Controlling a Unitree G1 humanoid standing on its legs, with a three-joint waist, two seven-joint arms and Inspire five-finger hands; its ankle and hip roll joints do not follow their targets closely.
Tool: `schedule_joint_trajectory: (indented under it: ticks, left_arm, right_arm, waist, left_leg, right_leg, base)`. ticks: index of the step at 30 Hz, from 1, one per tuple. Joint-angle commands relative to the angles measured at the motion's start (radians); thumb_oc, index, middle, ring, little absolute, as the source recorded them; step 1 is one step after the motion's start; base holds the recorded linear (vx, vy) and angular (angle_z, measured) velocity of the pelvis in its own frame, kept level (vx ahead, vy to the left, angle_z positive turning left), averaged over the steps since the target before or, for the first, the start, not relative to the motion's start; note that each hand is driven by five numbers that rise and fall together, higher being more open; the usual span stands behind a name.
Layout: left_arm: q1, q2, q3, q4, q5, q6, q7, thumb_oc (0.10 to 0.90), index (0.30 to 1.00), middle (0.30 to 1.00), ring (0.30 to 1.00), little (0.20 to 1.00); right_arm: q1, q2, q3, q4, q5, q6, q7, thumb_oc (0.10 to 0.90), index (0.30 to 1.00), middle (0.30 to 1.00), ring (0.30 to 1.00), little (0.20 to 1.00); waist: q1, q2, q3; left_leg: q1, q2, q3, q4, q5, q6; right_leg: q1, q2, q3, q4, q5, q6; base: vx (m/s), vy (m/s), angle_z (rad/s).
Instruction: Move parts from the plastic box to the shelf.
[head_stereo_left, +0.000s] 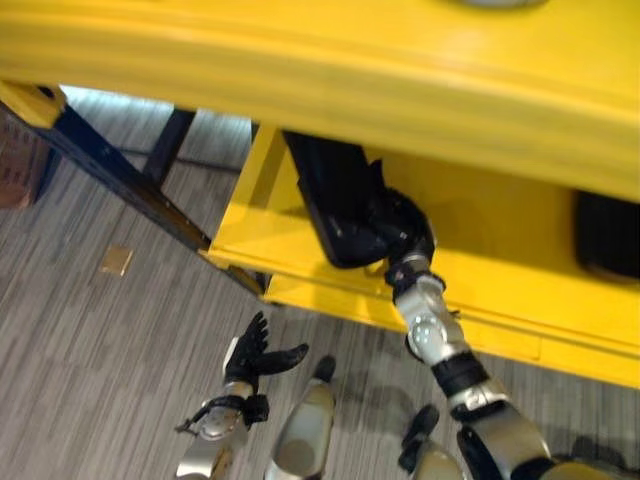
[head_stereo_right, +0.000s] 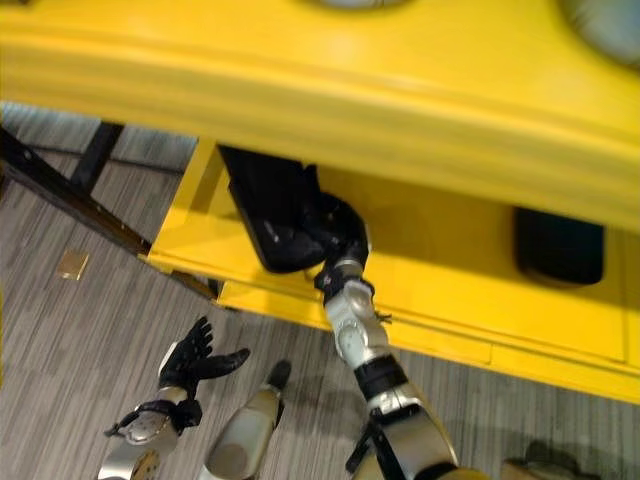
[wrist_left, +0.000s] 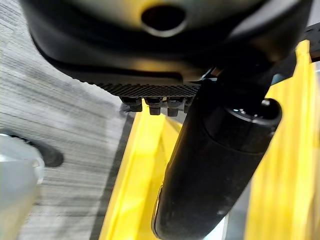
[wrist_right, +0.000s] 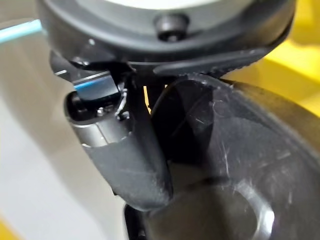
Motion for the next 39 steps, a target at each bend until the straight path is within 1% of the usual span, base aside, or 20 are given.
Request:
schedule_joint_trajectory:
  ticks: [1, 2, 3, 4, 7, 11, 14, 16, 17, 21, 24, 30, 35, 39]
  left_arm:
    - [0.004, 0.054, 0.025, -0.11, -0.016, -0.083, 0.035, 0.9, 1.0, 1.0, 1.0, 1.0]
    - [0.002, 0.05, 0.015, -0.115, -0.019, -0.083, 0.037, 0.9, 1.0, 1.0, 1.0, 1.0]
    - [0.001, 0.05, 0.015, -0.115, -0.019, -0.083, 0.037, 0.9, 1.0, 1.0, 1.0, 1.0]
    - [0.002, 0.047, 0.007, -0.113, -0.024, -0.082, 0.042, 0.9, 1.0, 1.0, 1.0, 1.0]
    - [0.0, 0.05, 0.004, -0.12, -0.029, -0.085, 0.054, 0.9, 1.0, 1.0, 1.0, 1.0]
    - [0.0, 0.053, 0.005, -0.129, -0.034, -0.088, 0.063, 0.9, 1.0, 1.0, 1.0, 1.0]
    - [0.004, 0.06, 0.01, -0.141, -0.038, -0.092, 0.072, 0.9, 1.0, 1.0, 1.0, 1.0]
    - [0.005, 0.061, 0.013, -0.142, -0.039, -0.092, 0.073, 0.9, 1.0, 1.0, 1.0, 1.0]
    - [0.008, 0.061, 0.018, -0.146, -0.041, -0.093, 0.078, 0.9, 1.0, 1.0, 1.0, 1.0]
    - [0.009, 0.059, 0.025, -0.147, -0.041, -0.092, 0.084, 0.9, 1.0, 1.0, 1.0, 1.0]
    - [0.012, 0.06, 0.034, -0.148, -0.043, -0.093, 0.087, 0.9, 1.0, 1.0, 1.0, 1.0]
    - [0.012, 0.06, 0.046, -0.145, -0.042, -0.095, 0.091, 0.9, 1.0, 1.0, 1.0, 1.0]
    - [0.01, 0.062, 0.044, -0.145, -0.042, -0.093, 0.089, 0.9, 1.0, 1.0, 1.0, 1.0]
    - [0.004, 0.063, 0.042, -0.14, -0.045, -0.092, 0.097, 0.9, 1.0, 1.0, 1.0, 1.0]
  right_arm:
    - [-0.029, 0.003, -0.064, -0.126, 0.009, -0.115, -0.03, 0.4, 0.3, 0.3, 0.3, 0.3]
    - [-0.053, 0.0, -0.078, -0.113, 0.0, -0.118, -0.05, 0.4, 0.3, 0.3, 0.3, 0.3]
    - [-0.054, 0.0, -0.079, -0.113, -0.001, -0.118, -0.051, 0.4, 0.3, 0.3, 0.3, 0.3]
    - [-0.077, 0.0, -0.088, -0.105, -0.007, -0.123, -0.065, 0.4, 0.3, 0.3, 0.3, 0.3]
    - [-0.105, -0.003, -0.098, -0.094, -0.018, -0.127, -0.087, 0.4, 0.3, 0.3, 0.3, 0.3]
    - [-0.122, -0.008, -0.104, -0.094, -0.033, -0.133, -0.109, 0.4, 0.3, 0.3, 0.3, 0.3]
    - [-0.133, -0.027, -0.106, -0.095, -0.074, -0.124, -0.132, 0.4, 0.3, 0.3, 0.3, 0.3]
    - [-0.132, -0.029, -0.107, -0.098, -0.079, -0.123, -0.134, 0.4, 0.3, 0.3, 0.3, 0.3]
    - [-0.124, -0.039, -0.109, -0.106, -0.093, -0.122, -0.144, 0.4, 0.3, 0.3, 0.3, 0.3]
    - [-0.103, -0.044, -0.114, -0.116, -0.102, -0.121, -0.153, 0.4, 0.3, 0.3, 0.3, 0.3]
    - [-0.07, -0.057, -0.126, -0.122, -0.106, -0.118, -0.157, 0.4, 0.3, 0.3, 0.3, 0.3]
    - [-0.038, -0.075, -0.151, -0.116, -0.102, -0.12, -0.165, 0.4, 0.3, 0.3, 0.3, 0.3]
    - [-0.035, -0.083, -0.18, -0.104, -0.09, -0.136, -0.184, 0.4, 0.3, 0.3, 0.3, 0.3]
    - [-0.037, -0.066, -0.194, -0.103, -0.069, -0.16, -0.205, 0.4, 0.3, 0.3, 0.3, 0.3]
  waist:
    - [-0.011, -0.017, -0.043]
    - [-0.016, -0.003, -0.029]
    - [-0.015, -0.003, -0.028]
    - [-0.019, 0.004, -0.017]
    - [-0.025, 0.009, -0.003]
    - [-0.032, 0.009, 0.006]
    - [-0.042, 0.006, 0.013]
    - [-0.044, 0.005, 0.014]
    - [-0.053, 0.0, 0.017]
    - [-0.061, -0.006, 0.021]
    - [-0.074, -0.017, 0.027]
    - [-0.088, -0.024, 0.035]
    - [-0.096, -0.024, 0.041]
    - [-0.101, -0.026, 0.044]
  left_leg:
    - [0.005, -0.006, 0.059, 0.001, -0.029, 0.042]
    - [-0.012, -0.012, 0.063, 0.033, -0.041, 0.043]
    - [-0.013, -0.012, 0.063, 0.035, -0.042, 0.043]
    - [-0.028, -0.011, 0.07, 0.063, -0.052, 0.046]
    - [-0.05, -0.006, 0.079, 0.097, -0.066, 0.05]
    - [-0.059, -0.003, 0.082, 0.11, -0.072, 0.049]
    - [-0.063, 0.0, 0.084, 0.104, -0.07, 0.046]
    - [-0.063, 0.002, 0.084, 0.103, -0.069, 0.046]
    - [-0.063, 0.005, 0.085, 0.099, -0.066, 0.044]
    - [-0.057, 0.011, 0.086, 0.088, -0.061, 0.042]
    - [-0.05, 0.019, 0.09, 0.08, -0.06, 0.038]
    - [-0.041, 0.027, 0.09, 0.077, -0.06, 0.034]
    - [-0.033, 0.036, 0.091, 0.073, -0.06, 0.031]
    - [-0.028, 0.042, 0.093, 0.068, -0.059, 0.029]
  right_leg:
    - [0.056, -0.053, 0.027, 0.097, -0.063, -0.003]
    - [0.034, -0.055, 0.038, 0.131, -0.079, -0.009]
    - [0.032, -0.055, 0.039, 0.134, -0.08, -0.009]
    - [0.012, -0.054, 0.051, 0.158, -0.093, -0.014]
    - [-0.02, -0.051, 0.071, 0.189, -0.109, -0.021]
    - [-0.037, -0.048, 0.082, 0.203, -0.119, -0.025]
    - [-0.046, -0.043, 0.085, 0.199, -0.119, -0.027]
    - [-0.045, -0.042, 0.085, 0.197, -0.118, -0.027]
    - [-0.047, -0.038, 0.087, 0.195, -0.117, -0.027]
    - [-0.044, -0.033, 0.088, 0.187, -0.114, -0.028]
    - [-0.044, -0.027, 0.089, 0.183, -0.114, -0.03]
    - [-0.042, -0.019, 0.096, 0.187, -0.12, -0.031]
    - [-0.044, -0.011, 0.1, 0.188, -0.123, -0.033]
    - [-0.04, -0.006, 0.099, 0.183, -0.121, -0.032]
  base:
    - [-0.07, 0.038, 0.12]
    - [-0.04, 0.031, 0.13]
    - [-0.08, 0.055, 0.14]
    - [-0.07, 0.031, 0.1]
    - [-0.06, 0.02, -0.08]
    - [-0.03, -0.005, -0.08]
    - [-0.04, -0.019, -0.04]
    - [-0.02, -0.015, -0.04]
    - [0.0, 0.0, 0.0]
    - [-0.01, -0.018, -0.02]
    - [-0.02, -0.035, -0.06]
    - [0.0, -0.023, -0.06]
    - [0.0, -0.003, -0.01]
    - [-0.01, -0.026, -0.08]
